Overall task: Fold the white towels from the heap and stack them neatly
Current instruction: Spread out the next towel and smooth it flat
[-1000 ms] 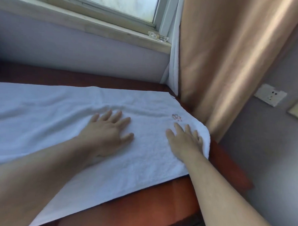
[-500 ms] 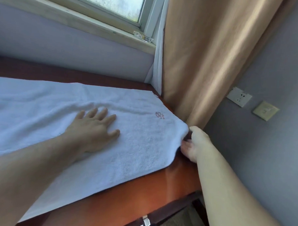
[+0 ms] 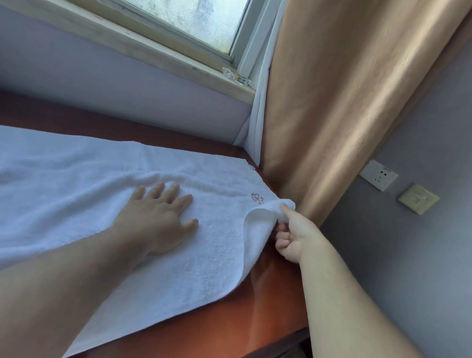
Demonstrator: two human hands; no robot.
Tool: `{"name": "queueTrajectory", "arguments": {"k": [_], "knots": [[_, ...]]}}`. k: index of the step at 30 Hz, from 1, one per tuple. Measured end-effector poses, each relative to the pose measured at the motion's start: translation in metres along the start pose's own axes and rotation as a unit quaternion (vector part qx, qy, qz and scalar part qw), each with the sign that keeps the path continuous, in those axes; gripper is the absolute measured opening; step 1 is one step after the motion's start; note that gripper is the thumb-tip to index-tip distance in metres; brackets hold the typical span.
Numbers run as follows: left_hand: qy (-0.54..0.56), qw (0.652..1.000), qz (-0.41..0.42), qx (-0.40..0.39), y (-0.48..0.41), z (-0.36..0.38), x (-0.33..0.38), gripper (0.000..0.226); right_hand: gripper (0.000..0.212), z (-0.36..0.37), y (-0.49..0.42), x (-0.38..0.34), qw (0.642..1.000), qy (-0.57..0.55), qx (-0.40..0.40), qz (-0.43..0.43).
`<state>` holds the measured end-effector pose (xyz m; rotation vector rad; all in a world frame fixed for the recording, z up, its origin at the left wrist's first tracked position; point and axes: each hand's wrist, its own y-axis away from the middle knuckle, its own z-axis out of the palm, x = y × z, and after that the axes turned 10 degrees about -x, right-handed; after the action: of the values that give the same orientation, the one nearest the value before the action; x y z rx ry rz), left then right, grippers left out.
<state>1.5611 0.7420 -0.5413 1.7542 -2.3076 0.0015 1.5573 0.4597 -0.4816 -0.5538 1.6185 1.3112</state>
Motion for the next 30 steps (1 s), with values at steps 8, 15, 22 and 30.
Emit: {"name": "queueTrajectory", "arguments": {"k": [8, 15, 22, 30], "knots": [[-0.004, 1.0, 0.005, 0.0, 0.0, 0.001, -0.001, 0.074, 0.03, -0.032, 0.003, 0.006, 0.957, 0.01, 0.257, -0.132], [0.023, 0.999, 0.028, 0.004, 0.002, -0.005, 0.002, 0.066, 0.045, -0.044, 0.024, 0.015, 0.826, 0.384, 0.381, -0.158], [-0.011, 1.0, 0.02, -0.022, 0.02, -0.002, -0.008, 0.072, 0.06, 0.04, 0.02, 0.04, 0.752, 0.619, 0.034, -0.223], [-0.026, 0.999, 0.042, -0.011, 0.037, 0.006, -0.007, 0.074, 0.074, 0.034, 0.016, 0.06, 0.716, 0.685, -0.008, -0.132]]}}
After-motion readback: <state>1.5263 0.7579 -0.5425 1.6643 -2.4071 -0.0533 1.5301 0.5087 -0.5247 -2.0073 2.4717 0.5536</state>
